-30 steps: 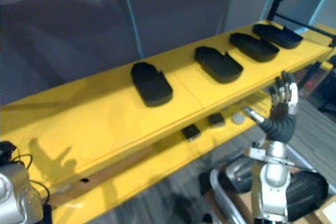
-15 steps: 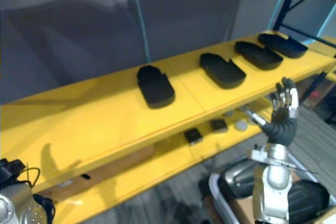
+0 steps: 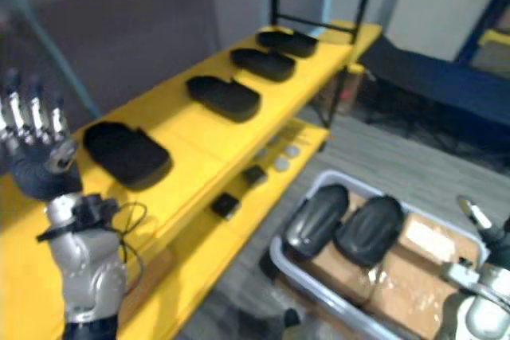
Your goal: Walk over and take plastic housings, then place them on the shelf
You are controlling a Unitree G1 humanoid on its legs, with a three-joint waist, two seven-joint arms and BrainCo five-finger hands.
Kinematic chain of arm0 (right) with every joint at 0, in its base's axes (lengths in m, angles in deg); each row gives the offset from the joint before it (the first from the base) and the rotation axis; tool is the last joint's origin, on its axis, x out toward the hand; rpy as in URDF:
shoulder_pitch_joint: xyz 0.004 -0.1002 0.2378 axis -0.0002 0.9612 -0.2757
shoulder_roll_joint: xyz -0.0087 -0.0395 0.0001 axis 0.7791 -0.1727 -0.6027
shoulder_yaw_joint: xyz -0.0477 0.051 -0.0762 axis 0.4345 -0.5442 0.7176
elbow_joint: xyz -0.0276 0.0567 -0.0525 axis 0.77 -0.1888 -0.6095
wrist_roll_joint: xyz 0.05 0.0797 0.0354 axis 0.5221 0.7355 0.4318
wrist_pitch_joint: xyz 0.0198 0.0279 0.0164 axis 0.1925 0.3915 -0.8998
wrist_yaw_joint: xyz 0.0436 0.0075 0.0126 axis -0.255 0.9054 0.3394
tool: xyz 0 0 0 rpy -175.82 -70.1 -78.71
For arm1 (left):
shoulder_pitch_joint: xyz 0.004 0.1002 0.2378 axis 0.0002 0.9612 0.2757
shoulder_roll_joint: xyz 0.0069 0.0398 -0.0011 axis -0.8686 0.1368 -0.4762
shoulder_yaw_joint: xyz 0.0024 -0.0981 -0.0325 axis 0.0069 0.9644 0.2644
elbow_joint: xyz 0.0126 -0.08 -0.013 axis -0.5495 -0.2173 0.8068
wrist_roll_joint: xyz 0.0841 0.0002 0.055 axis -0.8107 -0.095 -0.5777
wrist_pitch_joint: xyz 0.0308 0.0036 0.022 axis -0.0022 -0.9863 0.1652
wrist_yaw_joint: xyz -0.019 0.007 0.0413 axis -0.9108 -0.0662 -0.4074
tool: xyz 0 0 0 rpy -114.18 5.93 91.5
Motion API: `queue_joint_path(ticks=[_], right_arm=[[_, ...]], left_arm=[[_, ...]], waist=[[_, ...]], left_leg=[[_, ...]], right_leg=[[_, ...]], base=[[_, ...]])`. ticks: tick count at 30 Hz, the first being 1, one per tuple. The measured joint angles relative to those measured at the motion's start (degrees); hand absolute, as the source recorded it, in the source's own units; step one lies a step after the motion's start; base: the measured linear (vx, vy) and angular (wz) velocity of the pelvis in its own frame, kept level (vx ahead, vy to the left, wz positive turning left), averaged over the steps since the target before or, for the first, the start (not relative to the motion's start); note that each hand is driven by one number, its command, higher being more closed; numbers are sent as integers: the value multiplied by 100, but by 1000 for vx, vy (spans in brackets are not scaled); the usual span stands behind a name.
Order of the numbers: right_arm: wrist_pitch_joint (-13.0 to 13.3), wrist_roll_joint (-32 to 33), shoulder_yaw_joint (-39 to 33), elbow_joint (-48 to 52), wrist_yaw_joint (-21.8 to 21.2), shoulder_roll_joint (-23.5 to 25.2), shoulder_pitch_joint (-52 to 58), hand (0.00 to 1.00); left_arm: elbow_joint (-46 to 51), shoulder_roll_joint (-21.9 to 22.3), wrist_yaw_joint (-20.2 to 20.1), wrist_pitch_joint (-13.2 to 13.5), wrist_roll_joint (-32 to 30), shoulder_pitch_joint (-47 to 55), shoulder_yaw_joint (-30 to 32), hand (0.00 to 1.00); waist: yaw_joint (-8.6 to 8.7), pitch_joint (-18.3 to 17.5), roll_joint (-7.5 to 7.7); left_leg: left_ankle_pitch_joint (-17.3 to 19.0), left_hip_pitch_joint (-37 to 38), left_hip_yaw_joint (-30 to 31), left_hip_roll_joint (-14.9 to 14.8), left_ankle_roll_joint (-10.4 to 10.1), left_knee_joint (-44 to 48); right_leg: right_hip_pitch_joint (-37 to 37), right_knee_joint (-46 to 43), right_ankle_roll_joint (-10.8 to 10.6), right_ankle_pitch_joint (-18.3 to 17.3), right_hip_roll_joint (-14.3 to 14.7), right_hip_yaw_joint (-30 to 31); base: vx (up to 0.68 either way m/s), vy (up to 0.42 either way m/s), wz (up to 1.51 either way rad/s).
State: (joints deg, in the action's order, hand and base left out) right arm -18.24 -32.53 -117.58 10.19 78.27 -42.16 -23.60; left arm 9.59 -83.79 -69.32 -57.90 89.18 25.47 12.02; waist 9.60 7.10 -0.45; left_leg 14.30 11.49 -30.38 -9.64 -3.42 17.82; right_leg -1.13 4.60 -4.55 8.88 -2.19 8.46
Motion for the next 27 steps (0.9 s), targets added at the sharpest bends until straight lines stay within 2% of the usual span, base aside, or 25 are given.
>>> queue_joint_path(ticks=[1,2,3,4,5,7,9,10,11,13,15,18,19,20,23,25,27], right_arm=[[39,-1,289,-9,-141,-84,-227,0],[21,-5,526,-27,-192,-165,-449,0],[-11,-7,654,-29,-229,-226,-581,0],[-77,-19,803,-39,-254,-296,-720,0],[-120,-48,848,-72,-242,-291,-760,0],[-290,-193,954,-119,-231,-233,-778,0],[-325,-305,976,-120,-237,-182,-812,0],[-326,-300,972,-121,-233,-131,-933,0],[-313,-296,942,-131,-234,-129,-1143,0],[-282,-295,923,-190,-233,-130,-1386,0],[-172,-296,918,-357,-178,-136,-1730,0],[-48,-300,938,-580,-10,-165,-2235,0],[-11,-304,994,-590,92,-189,-2433,0],[-3,-322,1098,-594,194,-195,-2568,0],[-11,-434,1363,-577,343,-202,-2591,0],[-116,-635,1499,-379,553,-135,-2229,0],[-221,-630,1489,10,692,50,-1797,0]], left_arm=[[98,0,69,-104,-30,152,79,0],[252,3,64,-190,-44,358,184,0],[352,4,58,-209,-44,504,245,0],[520,0,22,-213,-37,795,294,0],[591,8,-41,-201,-20,927,324,0],[611,51,-186,-162,-5,1059,523,0],[611,51,-187,-52,6,1056,626,0],[612,48,-160,83,1,1032,689,0],[608,51,-93,189,-4,982,693,0],[608,49,6,281,-40,961,703,0],[594,50,169,306,-78,789,712,0],[505,49,476,468,-282,565,705,0],[501,50,601,565,-300,479,673,0],[501,52,706,665,-420,405,626,0],[504,59,805,809,-510,316,387,0],[564,68,696,951,-672,248,15,0],[759,82,535,971,-674,336,-172,0]], waist=[[-137,82,-71],[-267,163,-108],[-355,193,-178],[-496,147,-330],[-577,137,-403],[-576,179,-408],[-575,280,-309],[-579,428,-208],[-575,685,-129],[-599,822,-103],[-628,1183,-46],[-747,1690,-203],[-744,1911,-275],[-749,2031,-280],[-741,2041,-292],[-793,2043,-287],[-856,2041,-283]], left_leg=[[77,-244,806,-28,133,658],[131,-396,1330,-1,156,1077],[176,-428,1605,39,170,1232],[270,-473,1887,58,115,1316],[343,-468,1894,74,48,1237],[363,-484,1884,231,12,846],[370,-520,1885,368,1,466],[408,-585,1888,445,-52,356],[545,-697,1905,469,-15,389],[736,-952,1925,490,-4,431],[884,-1270,2021,552,52,666],[1199,-1980,2105,504,147,1508],[1294,-2177,2183,476,149,1788],[1360,-2372,2234,454,135,1996],[1494,-2650,2405,376,47,2377],[1585,-2619,2442,217,-84,2749],[1625,-2387,2337,116,-108,2806]], right_leg=[[2,0,45,-27,78,214],[-13,0,89,-36,92,304],[-26,0,107,-22,104,304],[-135,0,139,98,128,248],[-190,-2,67,179,118,236],[-361,-55,-103,337,-12,76],[-575,-170,-121,349,-154,-73],[-703,-253,-154,371,-225,-135],[-786,-328,-189,394,-283,-230],[-1075,-463,-224,417,-314,-242],[-1350,-689,-208,392,-440,-279],[-1904,-1222,-262,269,-489,-355],[-2119,-1586,-283,144,-481,-374],[-2400,-2018,-278,-55,-476,-383],[-2814,-2786,-256,-445,-462,-537],[-2873,-3477,-191,-787,-446,-692],[-2750,-3591,-177,-795,-370,-674]], base=[[-44,-67,-139],[-40,28,-120],[-47,116,-111],[-35,153,-76],[-15,144,-39],[-8,125,31],[-70,110,45],[-139,115,46],[-166,116,40],[-233,89,24],[-276,48,25],[-304,16,11],[-143,-11,14],[-168,-34,19],[-10,-73,30],[77,-72,31],[72,-21,-15]])
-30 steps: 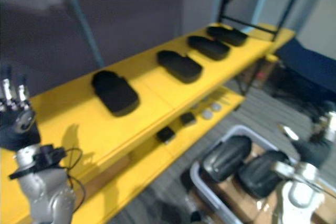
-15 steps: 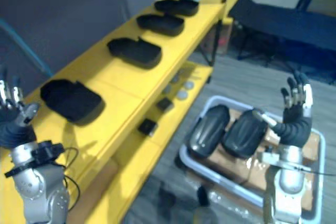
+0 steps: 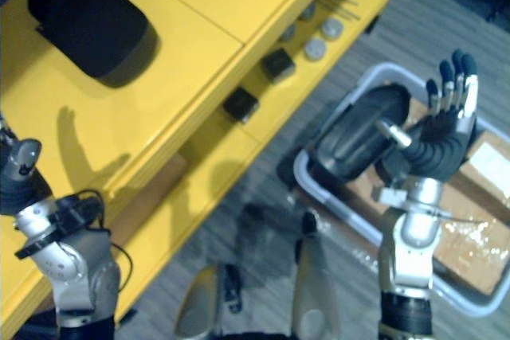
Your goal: Walk over and take plastic housings, then place them on the shelf
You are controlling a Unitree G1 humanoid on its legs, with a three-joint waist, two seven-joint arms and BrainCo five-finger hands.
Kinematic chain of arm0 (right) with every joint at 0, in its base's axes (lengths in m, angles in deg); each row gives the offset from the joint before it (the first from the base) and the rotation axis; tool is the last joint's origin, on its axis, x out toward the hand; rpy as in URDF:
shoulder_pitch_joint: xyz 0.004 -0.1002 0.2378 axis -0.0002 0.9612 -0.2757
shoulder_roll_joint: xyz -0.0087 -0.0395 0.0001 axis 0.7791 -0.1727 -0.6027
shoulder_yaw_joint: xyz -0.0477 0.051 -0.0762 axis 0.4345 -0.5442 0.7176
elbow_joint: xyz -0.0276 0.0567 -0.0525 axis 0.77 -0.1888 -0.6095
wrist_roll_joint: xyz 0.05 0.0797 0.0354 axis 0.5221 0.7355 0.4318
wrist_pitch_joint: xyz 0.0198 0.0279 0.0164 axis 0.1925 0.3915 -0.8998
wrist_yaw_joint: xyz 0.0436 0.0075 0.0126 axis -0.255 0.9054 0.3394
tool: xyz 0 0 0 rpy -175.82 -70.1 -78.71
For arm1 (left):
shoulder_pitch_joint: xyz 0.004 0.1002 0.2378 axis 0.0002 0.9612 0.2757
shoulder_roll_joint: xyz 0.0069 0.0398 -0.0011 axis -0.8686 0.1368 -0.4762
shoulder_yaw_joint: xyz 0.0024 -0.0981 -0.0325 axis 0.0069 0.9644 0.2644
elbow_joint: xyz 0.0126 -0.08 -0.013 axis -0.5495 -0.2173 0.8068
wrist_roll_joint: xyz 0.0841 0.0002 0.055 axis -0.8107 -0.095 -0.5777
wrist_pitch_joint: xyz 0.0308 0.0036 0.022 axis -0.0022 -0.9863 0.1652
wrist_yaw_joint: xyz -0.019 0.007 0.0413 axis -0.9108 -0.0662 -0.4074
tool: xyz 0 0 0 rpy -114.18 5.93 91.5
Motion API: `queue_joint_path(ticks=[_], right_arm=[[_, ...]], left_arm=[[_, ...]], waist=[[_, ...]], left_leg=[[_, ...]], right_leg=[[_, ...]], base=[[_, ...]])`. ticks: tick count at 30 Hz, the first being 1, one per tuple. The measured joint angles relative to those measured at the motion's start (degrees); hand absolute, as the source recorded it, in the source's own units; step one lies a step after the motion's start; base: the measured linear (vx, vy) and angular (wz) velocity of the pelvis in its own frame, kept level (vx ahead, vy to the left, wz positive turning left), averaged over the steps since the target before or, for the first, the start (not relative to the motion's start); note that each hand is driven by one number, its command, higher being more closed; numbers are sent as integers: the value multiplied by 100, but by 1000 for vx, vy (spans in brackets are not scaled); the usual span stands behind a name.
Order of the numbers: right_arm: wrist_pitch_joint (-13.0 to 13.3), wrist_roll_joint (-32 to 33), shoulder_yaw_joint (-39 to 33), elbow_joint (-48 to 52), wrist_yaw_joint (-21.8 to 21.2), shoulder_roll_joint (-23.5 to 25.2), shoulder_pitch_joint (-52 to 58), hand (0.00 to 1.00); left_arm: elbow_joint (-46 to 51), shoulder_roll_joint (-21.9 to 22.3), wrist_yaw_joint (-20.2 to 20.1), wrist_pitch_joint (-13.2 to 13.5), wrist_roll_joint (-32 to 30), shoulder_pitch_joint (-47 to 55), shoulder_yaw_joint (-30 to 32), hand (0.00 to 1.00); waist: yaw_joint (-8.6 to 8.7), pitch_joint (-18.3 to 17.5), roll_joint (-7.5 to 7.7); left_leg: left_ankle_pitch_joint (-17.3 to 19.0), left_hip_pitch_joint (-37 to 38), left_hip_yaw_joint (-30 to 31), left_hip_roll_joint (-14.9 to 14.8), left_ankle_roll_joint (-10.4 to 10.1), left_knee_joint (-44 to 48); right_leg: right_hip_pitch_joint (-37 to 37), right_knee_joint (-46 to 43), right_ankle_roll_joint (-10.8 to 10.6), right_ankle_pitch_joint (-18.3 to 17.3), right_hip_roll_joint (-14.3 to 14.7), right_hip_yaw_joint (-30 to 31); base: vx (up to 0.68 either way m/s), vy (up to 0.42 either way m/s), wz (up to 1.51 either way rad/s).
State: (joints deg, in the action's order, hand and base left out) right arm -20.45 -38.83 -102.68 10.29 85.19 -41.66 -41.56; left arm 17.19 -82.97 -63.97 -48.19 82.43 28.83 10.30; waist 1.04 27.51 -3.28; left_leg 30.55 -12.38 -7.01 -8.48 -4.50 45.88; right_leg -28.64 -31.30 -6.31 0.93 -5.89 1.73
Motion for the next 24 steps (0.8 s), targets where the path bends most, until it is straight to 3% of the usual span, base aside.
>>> queue_joint_path(ticks=[2,3,4,5,6,7,8,10,11,15,16,20,21,23,24], right_arm=[[-38,26,-17,86,12,275,607,0],[-39,222,-12,20,-205,430,1060,0],[-35,328,8,-91,-373,457,1333,0],[-35,364,28,-275,-518,457,1550,0],[-39,355,30,-406,-576,472,1623,0],[-27,346,29,-564,-615,482,1712,0],[-18,345,-6,-760,-653,492,1767,0],[-19,334,33,-1038,-712,547,1779,0],[-8,333,62,-1040,-719,578,1757,0],[-2,217,201,-1072,-712,610,1434,0],[-28,217,235,-1136,-714,636,1313,0],[-321,216,251,-1235,-717,616,1093,0],[-437,222,250,-1243,-715,616,1168,0],[-759,225,204,-1299,-697,580,1146,0],[-932,223,96,-1452,-658,458,1057,0]], left_arm=[[37,3,-187,-18,-1,166,-131,0],[36,3,-265,-47,-5,371,-92,0],[44,-2,-250,-53,-47,529,-33,0],[46,-46,-245,-85,-45,651,53,0],[45,-38,-264,-97,-36,705,172,0],[37,-70,-322,-129,-25,667,387,0],[39,-87,-342,-184,-24,590,531,0],[-2,-90,-343,-335,27,702,679,0],[-17,-84,-353,-416,44,753,714,0],[-201,-31,-433,-710,77,969,984,0],[-279,-12,-441,-785,93,1079,1063,0],[-367,337,-426,-928,238,1257,1065,0],[-368,418,-422,-903,242,1238,1088,0],[-441,475,-438,-892,246,1237,1063,0],[-501,668,-490,-889,252,1291,932,0]], waist=[[3,-5,9],[7,-19,36],[3,-23,46],[17,-87,52],[53,-189,46],[260,-260,65],[315,-324,99],[277,-693,163],[248,-833,221],[-57,-1119,473],[-116,-1187,578],[-115,-1237,348],[-71,-1243,348],[-12,-1295,449],[-18,-1278,244]], left_leg=[[72,526,-281,-74,70,-181],[79,997,-612,-75,85,-433],[65,1362,-912,-48,120,-746],[-92,1648,-1242,-14,301,-1188],[-220,1671,-1434,-19,365,-1379],[-412,1702,-1590,10,481,-1622],[-595,1838,-1737,37,537,-1887],[-934,1826,-1980,96,573,-2369],[-1084,1829,-2111,143,574,-2590],[-1346,1812,-2755,170,456,-2882],[-1368,1774,-2889,147,416,-2820],[-1519,1739,-2987,-279,166,-2731],[-1543,1789,-2983,-377,144,-2652],[-1503,1754,-2954,-490,86,-2321],[-1484,1573,-2776,-712,67,-2053]], right_leg=[[390,192,-16,43,113,93],[657,439,-25,268,168,121],[805,699,65,682,159,-158],[968,1349,8,1493,130,-641],[1047,1768,-230,1890,133,-748],[968,973,226,1320,-17,-1020],[978,-57,424,504,-205,-1120],[1274,-763,429,-296,-582,-1295],[1478,-789,410,-506,-777,-1356],[2205,-234,391,-609,-1394,-1624],[2387,159,181,-482,-1472,-1651],[2131,68,41,-502,-1155,-1928],[2078,49,65,-754,-1185,-2036],[2238,467,-42,-924,-1128,-2147],[2245,584,6,-923,-906,-2181]], base=[[50,55,-63],[-4,132,-111],[-110,172,-161],[-168,135,-141],[-243,103,-114],[-234,88,-68],[-230,94,-65],[-134,47,-66],[-71,-14,-58],[-72,-88,-96],[-90,-251,-95],[-76,-231,-66],[-93,-216,-27],[-61,-238,-32],[-25,-261,-43]])
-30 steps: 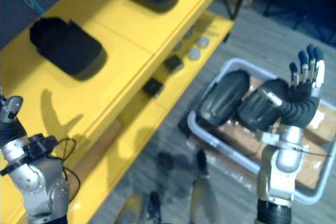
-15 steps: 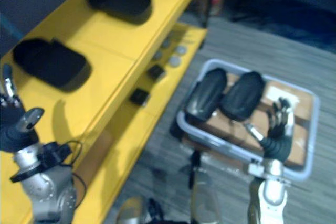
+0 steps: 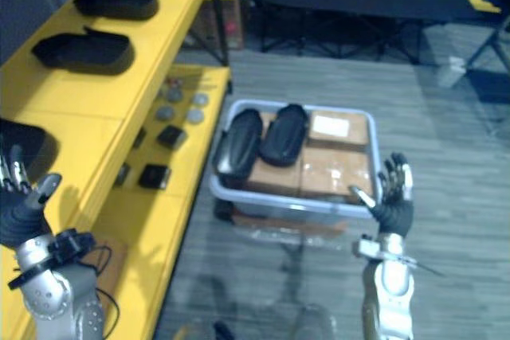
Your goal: Walk over and take plastic housings, then place them on the shelf
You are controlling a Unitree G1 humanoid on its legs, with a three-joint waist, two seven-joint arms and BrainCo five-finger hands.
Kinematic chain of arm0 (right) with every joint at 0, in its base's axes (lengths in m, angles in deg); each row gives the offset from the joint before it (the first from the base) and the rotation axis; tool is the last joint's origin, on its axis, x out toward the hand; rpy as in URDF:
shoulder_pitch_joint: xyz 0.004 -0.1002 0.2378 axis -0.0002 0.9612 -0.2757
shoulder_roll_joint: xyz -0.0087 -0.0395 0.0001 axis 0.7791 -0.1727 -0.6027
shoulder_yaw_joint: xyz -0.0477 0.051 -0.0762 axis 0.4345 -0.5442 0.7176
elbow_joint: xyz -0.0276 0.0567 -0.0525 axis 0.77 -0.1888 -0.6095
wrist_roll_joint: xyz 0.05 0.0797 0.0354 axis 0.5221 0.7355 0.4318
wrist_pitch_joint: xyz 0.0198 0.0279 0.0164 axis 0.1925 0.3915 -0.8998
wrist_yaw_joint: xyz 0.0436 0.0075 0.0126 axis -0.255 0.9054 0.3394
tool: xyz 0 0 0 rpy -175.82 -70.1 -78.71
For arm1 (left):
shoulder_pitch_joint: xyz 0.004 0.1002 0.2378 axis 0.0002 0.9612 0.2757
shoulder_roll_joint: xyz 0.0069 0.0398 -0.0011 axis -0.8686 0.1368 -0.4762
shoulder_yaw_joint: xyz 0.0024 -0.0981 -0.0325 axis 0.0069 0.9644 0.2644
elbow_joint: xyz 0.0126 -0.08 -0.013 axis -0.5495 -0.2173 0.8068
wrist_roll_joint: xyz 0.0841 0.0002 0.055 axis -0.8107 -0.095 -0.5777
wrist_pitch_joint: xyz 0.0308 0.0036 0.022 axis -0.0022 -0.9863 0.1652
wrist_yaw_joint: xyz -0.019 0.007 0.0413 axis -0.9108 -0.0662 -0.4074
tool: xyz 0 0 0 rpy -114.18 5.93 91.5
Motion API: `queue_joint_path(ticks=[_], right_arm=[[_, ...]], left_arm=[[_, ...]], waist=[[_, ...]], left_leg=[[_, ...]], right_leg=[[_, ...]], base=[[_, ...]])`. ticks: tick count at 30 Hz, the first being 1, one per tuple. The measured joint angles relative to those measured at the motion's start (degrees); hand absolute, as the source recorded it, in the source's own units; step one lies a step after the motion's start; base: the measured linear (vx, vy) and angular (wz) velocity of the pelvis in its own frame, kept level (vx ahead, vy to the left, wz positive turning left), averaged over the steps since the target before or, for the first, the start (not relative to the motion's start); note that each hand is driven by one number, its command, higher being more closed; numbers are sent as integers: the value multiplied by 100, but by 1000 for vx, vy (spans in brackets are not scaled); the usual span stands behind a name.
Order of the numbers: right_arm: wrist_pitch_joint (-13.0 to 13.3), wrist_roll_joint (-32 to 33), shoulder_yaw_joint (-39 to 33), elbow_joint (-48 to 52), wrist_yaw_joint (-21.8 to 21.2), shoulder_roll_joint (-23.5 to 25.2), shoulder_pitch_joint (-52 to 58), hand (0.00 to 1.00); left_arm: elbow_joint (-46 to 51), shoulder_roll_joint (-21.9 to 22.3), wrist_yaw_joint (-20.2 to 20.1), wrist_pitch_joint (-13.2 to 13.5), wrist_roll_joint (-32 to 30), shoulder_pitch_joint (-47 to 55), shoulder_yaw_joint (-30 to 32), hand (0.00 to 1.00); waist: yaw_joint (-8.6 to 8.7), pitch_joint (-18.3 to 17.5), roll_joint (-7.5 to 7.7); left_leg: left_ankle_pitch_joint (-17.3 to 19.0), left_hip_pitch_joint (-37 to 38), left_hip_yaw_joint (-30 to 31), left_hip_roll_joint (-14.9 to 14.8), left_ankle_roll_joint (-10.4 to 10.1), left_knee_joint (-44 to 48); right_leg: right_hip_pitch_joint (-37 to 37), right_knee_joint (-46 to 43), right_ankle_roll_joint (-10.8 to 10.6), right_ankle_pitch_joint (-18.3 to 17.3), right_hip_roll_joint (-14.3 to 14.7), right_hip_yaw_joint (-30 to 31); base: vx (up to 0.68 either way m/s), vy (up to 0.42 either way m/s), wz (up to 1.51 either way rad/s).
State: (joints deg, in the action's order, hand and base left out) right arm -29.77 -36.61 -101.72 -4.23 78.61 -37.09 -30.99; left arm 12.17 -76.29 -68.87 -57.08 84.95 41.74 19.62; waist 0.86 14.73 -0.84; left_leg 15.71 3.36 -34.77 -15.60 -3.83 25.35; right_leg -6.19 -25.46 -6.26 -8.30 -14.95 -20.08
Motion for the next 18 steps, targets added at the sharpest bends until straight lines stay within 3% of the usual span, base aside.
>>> queue_joint_path(ticks=[1,3,5,8,11,14,18], right_arm=[[-138,23,-96,-157,125,-129,-80,0],[-357,43,-277,-460,253,-215,-155,0],[-592,186,-465,-653,297,-239,-133,0],[-734,533,-557,-898,469,-281,-134,0],[-840,554,-551,-1176,780,-395,-207,0],[-950,463,-572,-1636,984,-563,-370,0],[-948,369,-566,-2125,1037,-657,-606,0]], left_arm=[[-3,150,-131,-8,124,103,-239,0],[-73,242,-440,-58,253,264,-634,0],[-320,160,-726,-182,112,361,-1015,0],[-924,-85,-1141,-780,-252,335,-1567,0],[-1695,-312,-1236,-1435,-284,196,-1737,0],[-2250,-430,-1363,-1875,-223,109,-1886,0],[-3363,-505,-1261,-2210,-240,-105,-2211,0]], waist=[[17,47,-151],[29,50,-269],[142,64,-343],[203,64,-353],[260,43,-386],[265,63,-355],[272,70,-347]], left_leg=[[0,-126,296,-70,-1,87],[-28,-83,449,24,-50,-229],[-141,96,450,217,-238,-717],[-262,151,393,453,-324,-1056],[-354,138,387,581,-261,-1166],[-415,45,440,678,-174,-1200],[-450,43,540,816,-118,-1277]], right_leg=[[-57,63,68,-20,122,22],[-211,83,109,-15,203,144],[-235,166,108,-14,185,166],[-391,269,82,77,121,307],[-376,486,29,268,81,329],[-374,620,-19,413,21,317],[-324,718,-80,532,-107,305]], base=[[-43,-236,-48],[-62,-116,-38],[-47,-32,-20],[-101,19,-16],[-66,57,-2],[-21,47,4],[-17,64,8]])
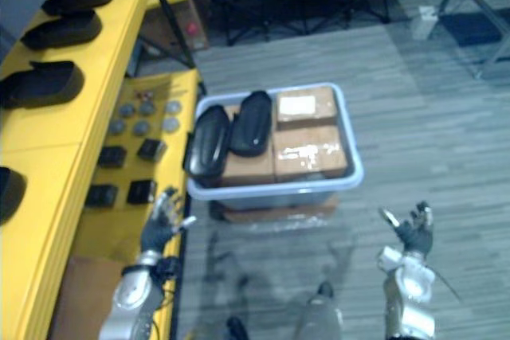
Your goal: Walk over and take plastic housings, then place them on the shelf
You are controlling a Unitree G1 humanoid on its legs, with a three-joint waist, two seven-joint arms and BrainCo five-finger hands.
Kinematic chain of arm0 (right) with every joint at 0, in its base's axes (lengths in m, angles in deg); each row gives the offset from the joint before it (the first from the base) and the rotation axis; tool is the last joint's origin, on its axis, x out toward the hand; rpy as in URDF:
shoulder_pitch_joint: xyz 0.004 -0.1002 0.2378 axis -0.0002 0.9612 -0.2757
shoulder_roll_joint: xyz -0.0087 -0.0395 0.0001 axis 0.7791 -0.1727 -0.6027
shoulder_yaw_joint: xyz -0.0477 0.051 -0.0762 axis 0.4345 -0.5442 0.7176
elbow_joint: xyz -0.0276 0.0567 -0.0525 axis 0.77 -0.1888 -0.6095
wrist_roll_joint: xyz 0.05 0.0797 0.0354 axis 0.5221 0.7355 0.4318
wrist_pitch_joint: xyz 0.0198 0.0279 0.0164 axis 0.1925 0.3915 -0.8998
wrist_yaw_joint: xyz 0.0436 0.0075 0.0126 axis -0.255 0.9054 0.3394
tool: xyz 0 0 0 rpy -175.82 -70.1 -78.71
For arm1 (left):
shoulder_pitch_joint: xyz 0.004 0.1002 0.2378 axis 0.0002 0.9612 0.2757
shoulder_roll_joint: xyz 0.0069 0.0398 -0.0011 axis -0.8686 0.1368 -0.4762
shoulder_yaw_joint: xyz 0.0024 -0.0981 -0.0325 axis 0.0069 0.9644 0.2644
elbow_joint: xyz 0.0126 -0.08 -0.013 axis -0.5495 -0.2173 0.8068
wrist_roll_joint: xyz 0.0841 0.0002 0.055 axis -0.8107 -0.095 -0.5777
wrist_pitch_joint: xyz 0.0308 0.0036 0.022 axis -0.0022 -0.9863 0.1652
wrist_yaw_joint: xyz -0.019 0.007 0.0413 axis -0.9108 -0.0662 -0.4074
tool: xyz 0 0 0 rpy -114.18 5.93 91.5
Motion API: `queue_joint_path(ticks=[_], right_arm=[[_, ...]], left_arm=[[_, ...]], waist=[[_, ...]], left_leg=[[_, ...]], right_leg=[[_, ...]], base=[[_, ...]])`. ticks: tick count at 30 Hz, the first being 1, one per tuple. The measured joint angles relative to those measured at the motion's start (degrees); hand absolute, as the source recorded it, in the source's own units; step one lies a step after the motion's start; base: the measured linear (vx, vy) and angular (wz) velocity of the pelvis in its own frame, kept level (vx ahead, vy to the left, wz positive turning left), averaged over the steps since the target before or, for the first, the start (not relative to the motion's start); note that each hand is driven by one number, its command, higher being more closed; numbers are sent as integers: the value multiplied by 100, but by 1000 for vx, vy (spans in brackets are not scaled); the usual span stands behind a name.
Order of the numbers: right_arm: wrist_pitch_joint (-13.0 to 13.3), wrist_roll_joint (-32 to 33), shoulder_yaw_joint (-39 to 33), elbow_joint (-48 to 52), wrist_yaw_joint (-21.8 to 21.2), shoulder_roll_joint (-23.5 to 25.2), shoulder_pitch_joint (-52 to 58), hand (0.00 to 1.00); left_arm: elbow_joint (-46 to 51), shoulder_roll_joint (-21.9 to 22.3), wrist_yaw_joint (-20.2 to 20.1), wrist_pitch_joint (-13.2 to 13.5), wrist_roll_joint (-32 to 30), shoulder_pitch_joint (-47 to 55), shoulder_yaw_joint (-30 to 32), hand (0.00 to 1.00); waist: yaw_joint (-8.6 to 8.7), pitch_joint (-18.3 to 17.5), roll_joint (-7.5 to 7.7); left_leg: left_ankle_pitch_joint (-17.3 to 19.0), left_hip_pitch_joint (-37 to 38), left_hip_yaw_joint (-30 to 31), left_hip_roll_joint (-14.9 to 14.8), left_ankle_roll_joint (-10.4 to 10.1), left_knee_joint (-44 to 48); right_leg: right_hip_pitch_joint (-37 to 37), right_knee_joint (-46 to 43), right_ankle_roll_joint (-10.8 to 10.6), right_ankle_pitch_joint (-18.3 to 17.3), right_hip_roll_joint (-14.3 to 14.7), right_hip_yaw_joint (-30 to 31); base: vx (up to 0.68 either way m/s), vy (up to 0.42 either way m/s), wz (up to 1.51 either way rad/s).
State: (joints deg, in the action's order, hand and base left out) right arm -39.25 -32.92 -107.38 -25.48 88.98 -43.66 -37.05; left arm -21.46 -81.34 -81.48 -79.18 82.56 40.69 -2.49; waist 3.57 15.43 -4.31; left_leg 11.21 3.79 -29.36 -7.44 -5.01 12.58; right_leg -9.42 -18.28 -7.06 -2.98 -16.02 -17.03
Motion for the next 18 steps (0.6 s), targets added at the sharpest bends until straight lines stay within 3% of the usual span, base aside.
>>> queue_joint_path(ticks=[5,8,9,13,18], right_arm=[[36,36,-1,-650,60,-330,-423,0],[261,312,18,-1145,-72,-705,-1207,0],[420,484,39,-1486,-181,-1043,-1796,0],[566,826,291,-2386,-365,-1776,-2980,0],[749,877,944,-3683,-431,-2627,-4455,0]], left_arm=[[-625,-20,196,-72,-52,-16,-188,0],[-944,-95,128,-11,-47,-21,-434,0],[-1300,-164,57,72,-50,-57,-669,0],[-1932,-166,-98,184,-42,-60,-886,0],[-2839,-145,-72,744,244,-374,-859,0]], waist=[[-124,209,75],[-165,558,32],[-220,734,-45],[-391,964,-209],[-694,1067,-483]], left_leg=[[39,-221,346,134,75,227],[112,-583,577,160,182,566],[143,-869,719,184,231,776],[174,-1286,915,214,286,1084],[180,-1943,1316,247,341,1498]], right_leg=[[49,-10,-86,57,-217,-153],[-47,-75,-95,125,-346,-292],[-198,-151,-95,166,-421,-340],[-408,-219,-88,266,-510,-429],[-686,-430,-71,286,-649,-676]], base=[[-55,35,26],[-166,36,38],[-179,27,25],[-168,35,27],[-104,15,32]])
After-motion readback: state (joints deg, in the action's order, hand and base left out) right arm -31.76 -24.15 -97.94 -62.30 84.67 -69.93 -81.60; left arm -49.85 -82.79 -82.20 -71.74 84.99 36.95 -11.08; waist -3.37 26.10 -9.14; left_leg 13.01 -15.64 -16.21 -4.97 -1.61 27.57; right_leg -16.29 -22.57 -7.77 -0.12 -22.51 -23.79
